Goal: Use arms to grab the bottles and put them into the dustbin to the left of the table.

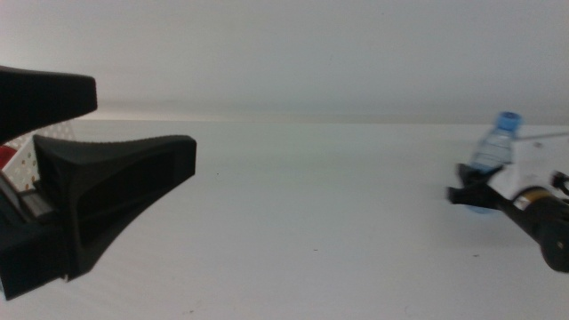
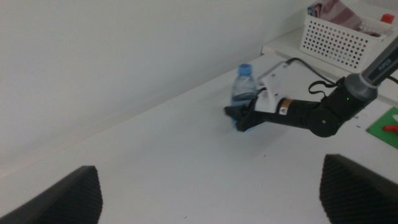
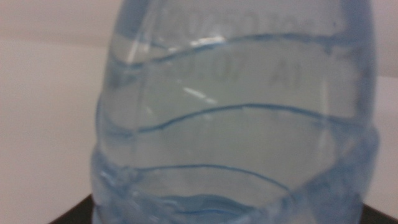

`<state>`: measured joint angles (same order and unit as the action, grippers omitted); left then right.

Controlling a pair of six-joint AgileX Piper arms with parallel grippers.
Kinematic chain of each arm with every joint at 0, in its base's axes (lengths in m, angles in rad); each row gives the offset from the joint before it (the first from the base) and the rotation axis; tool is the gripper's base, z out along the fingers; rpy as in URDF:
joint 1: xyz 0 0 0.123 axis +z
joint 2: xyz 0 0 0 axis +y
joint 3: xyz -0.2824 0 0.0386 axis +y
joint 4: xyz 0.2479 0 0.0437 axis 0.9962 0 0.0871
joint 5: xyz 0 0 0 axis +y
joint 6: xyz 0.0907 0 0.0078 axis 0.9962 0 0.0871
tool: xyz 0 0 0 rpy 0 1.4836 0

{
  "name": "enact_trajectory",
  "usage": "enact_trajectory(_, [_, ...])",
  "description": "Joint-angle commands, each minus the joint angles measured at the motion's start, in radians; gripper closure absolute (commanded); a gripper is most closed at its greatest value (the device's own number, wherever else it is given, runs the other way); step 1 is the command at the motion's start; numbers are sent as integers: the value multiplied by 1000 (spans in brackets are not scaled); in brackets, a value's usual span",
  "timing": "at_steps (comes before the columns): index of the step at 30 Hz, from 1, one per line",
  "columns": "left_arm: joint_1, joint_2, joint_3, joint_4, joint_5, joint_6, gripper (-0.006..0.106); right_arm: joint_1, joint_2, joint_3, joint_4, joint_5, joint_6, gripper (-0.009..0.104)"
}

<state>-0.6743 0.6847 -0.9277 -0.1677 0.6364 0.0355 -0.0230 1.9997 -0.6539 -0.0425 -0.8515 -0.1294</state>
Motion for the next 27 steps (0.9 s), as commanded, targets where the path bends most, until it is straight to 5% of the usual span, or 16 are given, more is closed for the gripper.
enact_trajectory(1, [-7, -4, 6, -4, -18, 0, 7, 76, -72, -51, -107, 55, 37, 97])
enact_trajectory(7, [-7, -4, 6, -4, -18, 0, 7, 337, -75, -360, -314, 412, 270, 97])
enact_trajectory(12, [-7, -4, 6, -4, -18, 0, 7, 496, 62, -592, -513, 493, 466, 97])
enact_trajectory(27, [-7, -4, 6, -4, -18, 0, 7, 625, 287, -814, -538, 545, 540, 92])
